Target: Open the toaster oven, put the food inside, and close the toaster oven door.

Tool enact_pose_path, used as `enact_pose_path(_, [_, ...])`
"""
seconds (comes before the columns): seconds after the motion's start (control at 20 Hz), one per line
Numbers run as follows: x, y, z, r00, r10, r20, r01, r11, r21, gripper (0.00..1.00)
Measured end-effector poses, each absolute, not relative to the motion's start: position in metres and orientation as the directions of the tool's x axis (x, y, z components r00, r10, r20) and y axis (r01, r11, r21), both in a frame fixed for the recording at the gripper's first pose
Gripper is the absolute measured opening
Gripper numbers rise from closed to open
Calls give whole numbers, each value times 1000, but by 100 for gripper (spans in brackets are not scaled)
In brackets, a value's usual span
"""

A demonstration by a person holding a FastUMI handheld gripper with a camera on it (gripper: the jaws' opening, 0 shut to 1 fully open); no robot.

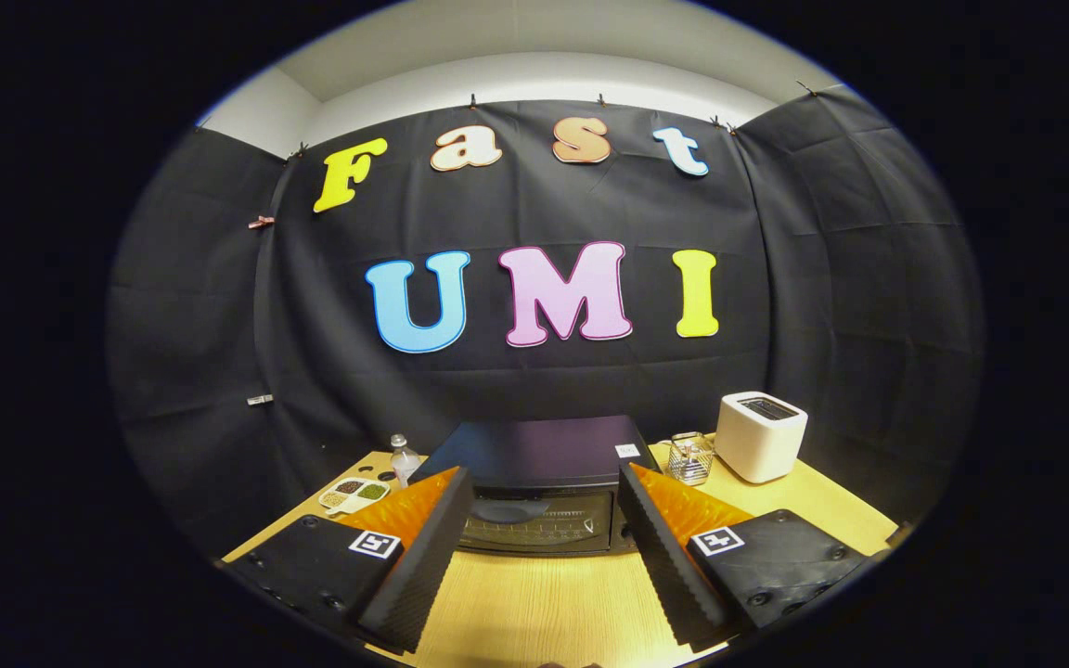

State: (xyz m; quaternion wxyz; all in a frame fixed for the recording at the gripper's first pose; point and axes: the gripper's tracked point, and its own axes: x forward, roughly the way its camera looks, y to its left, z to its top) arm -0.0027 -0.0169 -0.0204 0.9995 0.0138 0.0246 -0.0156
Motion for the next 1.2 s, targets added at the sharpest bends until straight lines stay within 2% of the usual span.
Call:
enact_pose_path(0.35, [15, -15, -39, 995, -37, -96, 39, 999, 20, 98])
enact_pose_path(1.2, [134, 21, -116, 971, -89, -220, 84, 996, -32, 98])
